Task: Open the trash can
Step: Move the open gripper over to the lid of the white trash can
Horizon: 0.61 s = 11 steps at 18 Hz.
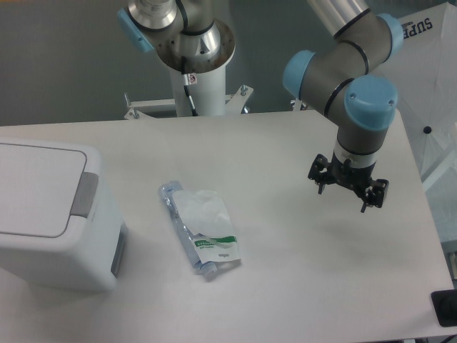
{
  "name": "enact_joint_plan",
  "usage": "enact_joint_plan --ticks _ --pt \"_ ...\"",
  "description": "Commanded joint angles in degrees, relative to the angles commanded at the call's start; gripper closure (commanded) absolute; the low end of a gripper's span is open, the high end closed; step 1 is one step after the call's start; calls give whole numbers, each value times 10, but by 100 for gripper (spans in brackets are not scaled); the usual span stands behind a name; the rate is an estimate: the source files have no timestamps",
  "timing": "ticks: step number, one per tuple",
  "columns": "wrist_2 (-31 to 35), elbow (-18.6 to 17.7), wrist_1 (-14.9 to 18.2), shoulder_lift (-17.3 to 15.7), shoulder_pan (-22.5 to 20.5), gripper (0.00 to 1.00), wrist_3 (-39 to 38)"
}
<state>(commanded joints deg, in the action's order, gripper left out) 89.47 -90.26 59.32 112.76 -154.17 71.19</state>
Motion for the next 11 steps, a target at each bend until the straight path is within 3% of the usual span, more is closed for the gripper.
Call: enact_joint_plan --ticks 11 --pt "-11 4 1 -25 82 0 -207"
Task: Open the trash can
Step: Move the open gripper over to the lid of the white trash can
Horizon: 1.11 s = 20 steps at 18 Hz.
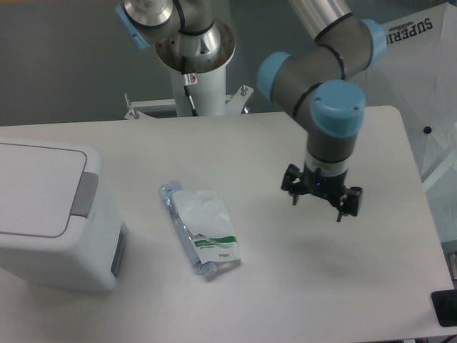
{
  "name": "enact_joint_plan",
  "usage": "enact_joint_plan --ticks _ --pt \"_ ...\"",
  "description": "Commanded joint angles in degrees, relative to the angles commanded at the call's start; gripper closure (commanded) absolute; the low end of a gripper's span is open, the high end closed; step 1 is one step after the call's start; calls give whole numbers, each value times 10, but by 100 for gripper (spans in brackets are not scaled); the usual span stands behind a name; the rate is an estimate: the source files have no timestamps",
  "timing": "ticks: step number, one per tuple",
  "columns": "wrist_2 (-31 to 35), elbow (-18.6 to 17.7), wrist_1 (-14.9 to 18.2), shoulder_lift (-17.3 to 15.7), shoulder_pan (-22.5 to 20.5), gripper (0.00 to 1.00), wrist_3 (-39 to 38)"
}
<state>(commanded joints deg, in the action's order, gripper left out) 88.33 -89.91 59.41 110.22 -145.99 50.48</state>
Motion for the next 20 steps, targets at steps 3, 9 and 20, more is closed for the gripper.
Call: enact_joint_plan --ticks 3,9,20 --pt "-7 4 -1 -11 25 0 -53" --pt "-54 -3 -1 -37 60 0 -118" --pt "-100 11 -1 -101 179 0 -295"
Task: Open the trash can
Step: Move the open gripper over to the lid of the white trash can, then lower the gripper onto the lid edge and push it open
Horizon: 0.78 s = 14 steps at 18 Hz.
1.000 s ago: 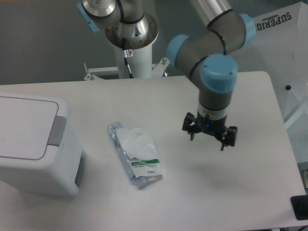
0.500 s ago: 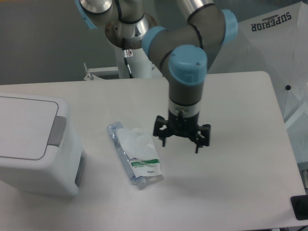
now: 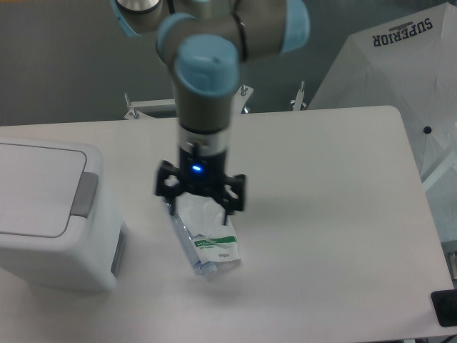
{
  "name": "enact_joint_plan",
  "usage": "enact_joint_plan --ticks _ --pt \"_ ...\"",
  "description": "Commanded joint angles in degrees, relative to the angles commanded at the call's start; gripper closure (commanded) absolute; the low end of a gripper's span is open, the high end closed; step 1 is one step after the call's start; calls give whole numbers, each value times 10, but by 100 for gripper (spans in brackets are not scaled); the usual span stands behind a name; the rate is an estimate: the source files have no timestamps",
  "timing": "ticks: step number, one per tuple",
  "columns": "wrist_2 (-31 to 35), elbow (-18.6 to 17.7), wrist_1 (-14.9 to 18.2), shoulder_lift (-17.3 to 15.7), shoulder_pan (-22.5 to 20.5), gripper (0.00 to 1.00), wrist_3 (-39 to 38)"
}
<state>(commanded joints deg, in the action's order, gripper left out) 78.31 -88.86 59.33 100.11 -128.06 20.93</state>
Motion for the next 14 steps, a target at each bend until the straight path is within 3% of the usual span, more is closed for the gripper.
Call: enact_joint_plan --ticks 7,14 --pt "-30 25 0 -4 20 0 -58" --pt "-41 26 -1 -8 26 0 -82"
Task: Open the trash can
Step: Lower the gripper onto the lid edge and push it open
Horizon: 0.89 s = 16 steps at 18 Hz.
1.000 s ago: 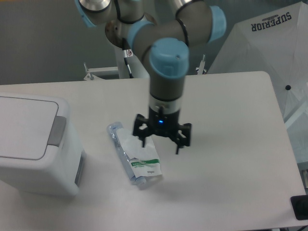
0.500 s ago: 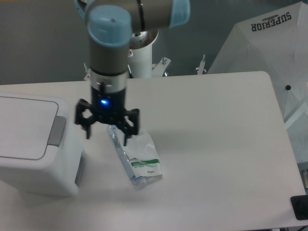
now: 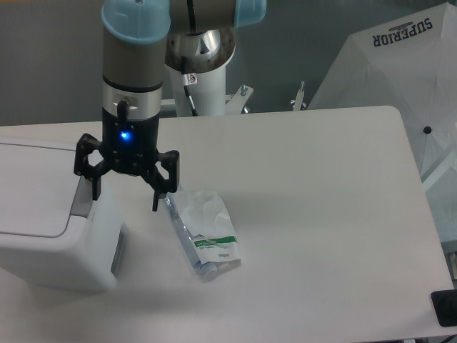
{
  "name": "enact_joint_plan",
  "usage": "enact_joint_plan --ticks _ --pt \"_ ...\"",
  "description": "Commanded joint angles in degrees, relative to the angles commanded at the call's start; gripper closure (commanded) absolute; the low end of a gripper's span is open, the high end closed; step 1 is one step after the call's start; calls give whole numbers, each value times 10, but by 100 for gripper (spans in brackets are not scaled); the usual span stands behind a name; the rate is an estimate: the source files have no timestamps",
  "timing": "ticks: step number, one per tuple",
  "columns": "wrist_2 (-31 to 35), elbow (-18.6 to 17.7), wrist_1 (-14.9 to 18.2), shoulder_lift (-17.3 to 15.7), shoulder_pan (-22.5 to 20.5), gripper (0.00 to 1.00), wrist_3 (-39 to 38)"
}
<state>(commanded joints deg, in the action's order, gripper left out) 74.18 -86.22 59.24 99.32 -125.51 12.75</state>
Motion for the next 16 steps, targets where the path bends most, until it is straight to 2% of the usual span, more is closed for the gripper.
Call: enact_joint_plan --ticks 3,16 --pt "1 -3 0 0 16 0 -3" --pt "4 -9 0 8 17 0 -1"
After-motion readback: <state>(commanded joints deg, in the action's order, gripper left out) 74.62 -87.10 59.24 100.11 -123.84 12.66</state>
